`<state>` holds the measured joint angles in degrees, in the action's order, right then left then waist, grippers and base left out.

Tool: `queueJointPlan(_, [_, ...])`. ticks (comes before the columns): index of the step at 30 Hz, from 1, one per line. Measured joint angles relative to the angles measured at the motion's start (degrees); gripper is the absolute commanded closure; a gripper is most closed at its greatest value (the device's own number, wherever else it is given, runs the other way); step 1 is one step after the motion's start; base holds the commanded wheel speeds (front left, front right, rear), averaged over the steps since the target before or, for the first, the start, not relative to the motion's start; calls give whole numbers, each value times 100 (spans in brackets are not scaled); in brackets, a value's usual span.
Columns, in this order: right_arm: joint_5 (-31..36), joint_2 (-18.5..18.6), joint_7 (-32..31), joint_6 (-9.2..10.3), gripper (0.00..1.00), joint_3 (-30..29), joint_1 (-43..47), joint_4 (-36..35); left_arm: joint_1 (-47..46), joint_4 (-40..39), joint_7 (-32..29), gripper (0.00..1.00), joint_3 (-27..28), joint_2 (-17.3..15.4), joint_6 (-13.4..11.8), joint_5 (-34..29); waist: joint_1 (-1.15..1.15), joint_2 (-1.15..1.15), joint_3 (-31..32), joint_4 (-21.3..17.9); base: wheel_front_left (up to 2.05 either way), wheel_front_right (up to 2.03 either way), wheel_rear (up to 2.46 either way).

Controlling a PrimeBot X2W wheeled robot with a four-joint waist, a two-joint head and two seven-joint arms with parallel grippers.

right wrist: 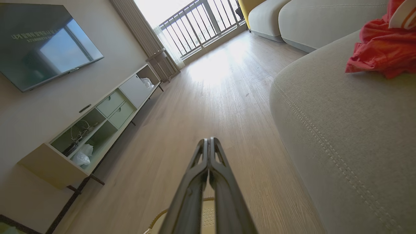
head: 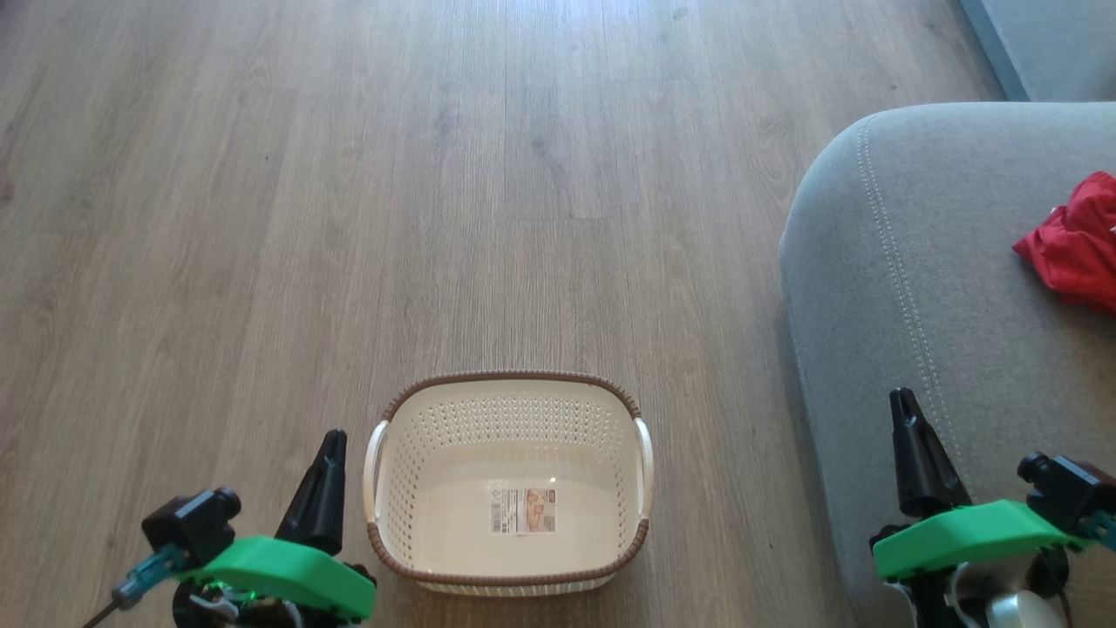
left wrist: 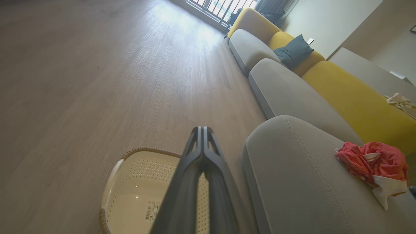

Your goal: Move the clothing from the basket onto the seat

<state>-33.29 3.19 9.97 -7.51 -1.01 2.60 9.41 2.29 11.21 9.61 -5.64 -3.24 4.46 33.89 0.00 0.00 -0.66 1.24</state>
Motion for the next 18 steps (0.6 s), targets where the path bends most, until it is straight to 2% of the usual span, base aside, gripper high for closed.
queueJointPlan(18, [-1262, 9, -323, 0, 100, -68, -104, 133, -129, 85, -277, 100, 159, -5, 48, 1250, 0, 0, 10, -26, 0, 0, 0])
